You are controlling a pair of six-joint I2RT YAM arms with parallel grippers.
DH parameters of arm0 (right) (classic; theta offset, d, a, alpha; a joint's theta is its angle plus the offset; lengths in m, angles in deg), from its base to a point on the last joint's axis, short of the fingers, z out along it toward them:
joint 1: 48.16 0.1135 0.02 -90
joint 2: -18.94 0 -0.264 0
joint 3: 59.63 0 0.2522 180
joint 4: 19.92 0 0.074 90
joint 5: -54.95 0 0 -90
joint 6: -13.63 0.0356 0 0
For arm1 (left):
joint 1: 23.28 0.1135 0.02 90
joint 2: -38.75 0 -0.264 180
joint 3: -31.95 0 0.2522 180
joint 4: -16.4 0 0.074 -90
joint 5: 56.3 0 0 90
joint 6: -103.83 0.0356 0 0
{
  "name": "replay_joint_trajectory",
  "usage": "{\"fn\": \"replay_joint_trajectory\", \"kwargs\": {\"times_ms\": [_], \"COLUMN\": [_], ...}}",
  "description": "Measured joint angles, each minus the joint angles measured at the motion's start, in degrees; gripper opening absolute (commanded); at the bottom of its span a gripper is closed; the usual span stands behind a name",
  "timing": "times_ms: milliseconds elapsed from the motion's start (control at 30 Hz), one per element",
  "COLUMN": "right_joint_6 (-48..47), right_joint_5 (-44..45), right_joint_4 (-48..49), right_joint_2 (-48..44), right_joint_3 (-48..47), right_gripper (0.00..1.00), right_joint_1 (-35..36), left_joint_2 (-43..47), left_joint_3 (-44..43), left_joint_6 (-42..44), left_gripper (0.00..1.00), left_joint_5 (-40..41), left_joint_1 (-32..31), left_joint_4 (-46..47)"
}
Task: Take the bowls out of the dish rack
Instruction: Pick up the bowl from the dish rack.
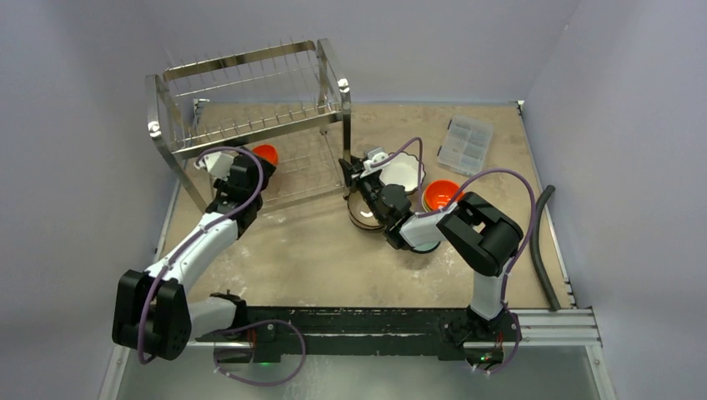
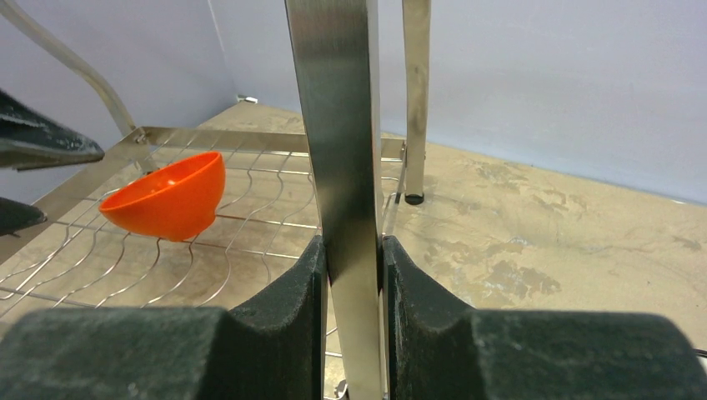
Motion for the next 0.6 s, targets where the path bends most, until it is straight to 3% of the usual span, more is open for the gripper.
{"fn": "replay_joint_trajectory", "kwargs": {"times_ms": [600], "right_joint_6": [0.1], "right_joint_5": [-0.1], "right_joint_4": [0.0], "right_joint_2": [0.0], "right_joint_3": [0.0], "right_gripper": [0.01], "right_joint_1": [0.0], "left_joint_2": [-6.2], "left_joint_3": [3.2], "left_joint_6": [-24.1], "left_gripper": [0.63], "left_joint_5": [-4.7], "left_joint_1": [4.1], "left_joint_4": [8.0]}}
